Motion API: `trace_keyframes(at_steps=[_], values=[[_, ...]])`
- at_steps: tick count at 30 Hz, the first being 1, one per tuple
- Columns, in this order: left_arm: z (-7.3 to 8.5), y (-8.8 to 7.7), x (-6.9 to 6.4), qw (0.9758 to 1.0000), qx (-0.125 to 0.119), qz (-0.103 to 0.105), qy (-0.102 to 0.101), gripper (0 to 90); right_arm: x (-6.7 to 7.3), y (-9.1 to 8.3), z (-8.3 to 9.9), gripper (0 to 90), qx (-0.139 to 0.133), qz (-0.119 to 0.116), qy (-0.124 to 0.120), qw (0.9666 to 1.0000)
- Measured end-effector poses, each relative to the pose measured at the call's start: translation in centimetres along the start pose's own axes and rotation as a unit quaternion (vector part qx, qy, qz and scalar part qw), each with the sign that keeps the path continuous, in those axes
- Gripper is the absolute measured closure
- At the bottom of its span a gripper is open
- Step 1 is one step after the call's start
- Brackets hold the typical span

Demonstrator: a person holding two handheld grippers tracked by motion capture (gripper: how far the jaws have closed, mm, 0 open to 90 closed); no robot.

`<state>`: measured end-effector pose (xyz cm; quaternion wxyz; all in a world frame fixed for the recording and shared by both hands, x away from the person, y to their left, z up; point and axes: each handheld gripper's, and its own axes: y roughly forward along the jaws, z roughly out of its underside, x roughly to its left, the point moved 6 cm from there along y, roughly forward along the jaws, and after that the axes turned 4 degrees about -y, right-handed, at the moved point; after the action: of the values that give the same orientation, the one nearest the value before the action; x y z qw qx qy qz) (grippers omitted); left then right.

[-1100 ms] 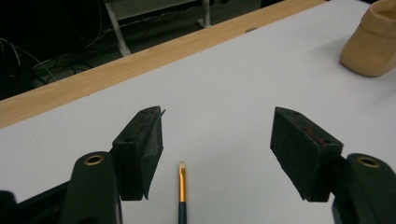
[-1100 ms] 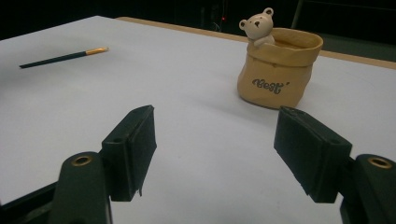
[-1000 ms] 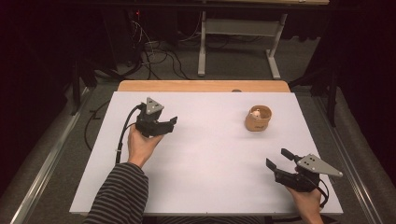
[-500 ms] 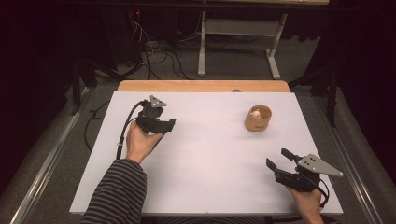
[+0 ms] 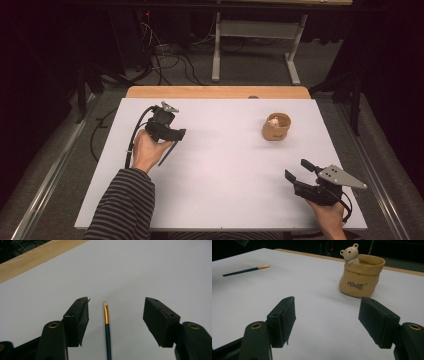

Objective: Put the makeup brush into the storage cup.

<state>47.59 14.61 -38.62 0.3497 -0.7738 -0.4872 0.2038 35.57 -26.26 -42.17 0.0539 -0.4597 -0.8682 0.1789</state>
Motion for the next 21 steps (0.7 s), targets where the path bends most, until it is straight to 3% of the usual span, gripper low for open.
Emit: trace_keyframes(at_steps=[8, 21], values=[[0.18, 0.33, 0.42, 0.9994, 0.033, -0.008, 0.003, 39.2, -0.02, 0.02, -0.01, 32.3, 0.000, 0.003, -0.005, 1.0000], [0.46, 0.72, 0.92, 0.9980, 0.063, -0.009, 0.003, 39.7, 0.01, 0.05, 0.04, 32.5, 0.003, 0.003, -0.002, 1.0000]])
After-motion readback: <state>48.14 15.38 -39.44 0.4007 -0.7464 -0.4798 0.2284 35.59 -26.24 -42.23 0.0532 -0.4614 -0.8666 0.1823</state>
